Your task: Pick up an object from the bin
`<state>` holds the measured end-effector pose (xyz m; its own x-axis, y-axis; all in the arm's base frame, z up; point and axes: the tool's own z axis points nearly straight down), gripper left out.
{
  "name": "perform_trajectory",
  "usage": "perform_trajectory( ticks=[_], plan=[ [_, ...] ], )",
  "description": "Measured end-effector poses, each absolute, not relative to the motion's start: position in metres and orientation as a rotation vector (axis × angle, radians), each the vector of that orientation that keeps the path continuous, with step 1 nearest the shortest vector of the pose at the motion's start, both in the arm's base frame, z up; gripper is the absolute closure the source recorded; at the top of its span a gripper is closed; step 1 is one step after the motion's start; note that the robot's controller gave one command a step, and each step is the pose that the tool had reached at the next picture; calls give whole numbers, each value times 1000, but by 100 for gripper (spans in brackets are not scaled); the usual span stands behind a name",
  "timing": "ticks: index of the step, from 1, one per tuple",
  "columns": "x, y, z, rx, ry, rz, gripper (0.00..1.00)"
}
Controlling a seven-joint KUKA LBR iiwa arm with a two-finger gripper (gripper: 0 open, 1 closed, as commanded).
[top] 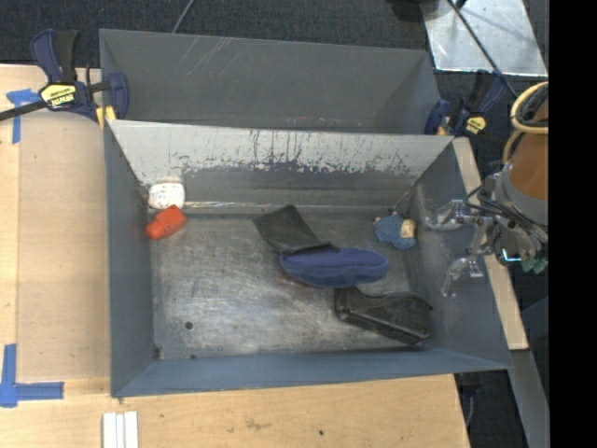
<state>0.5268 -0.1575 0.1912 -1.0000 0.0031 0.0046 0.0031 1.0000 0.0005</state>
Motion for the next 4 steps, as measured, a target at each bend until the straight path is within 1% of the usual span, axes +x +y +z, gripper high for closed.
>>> perform_trajectory(
  ticks=[1,2,3,4],
  plan=[
    [556,-117,117,179,-3152,7,0],
    [552,-66,138,-93,-3147,-2,0],
    [578,-54,80,234,-3134,-1,0],
    [579,-55,82,235,-3138,1,100]
  ],
)
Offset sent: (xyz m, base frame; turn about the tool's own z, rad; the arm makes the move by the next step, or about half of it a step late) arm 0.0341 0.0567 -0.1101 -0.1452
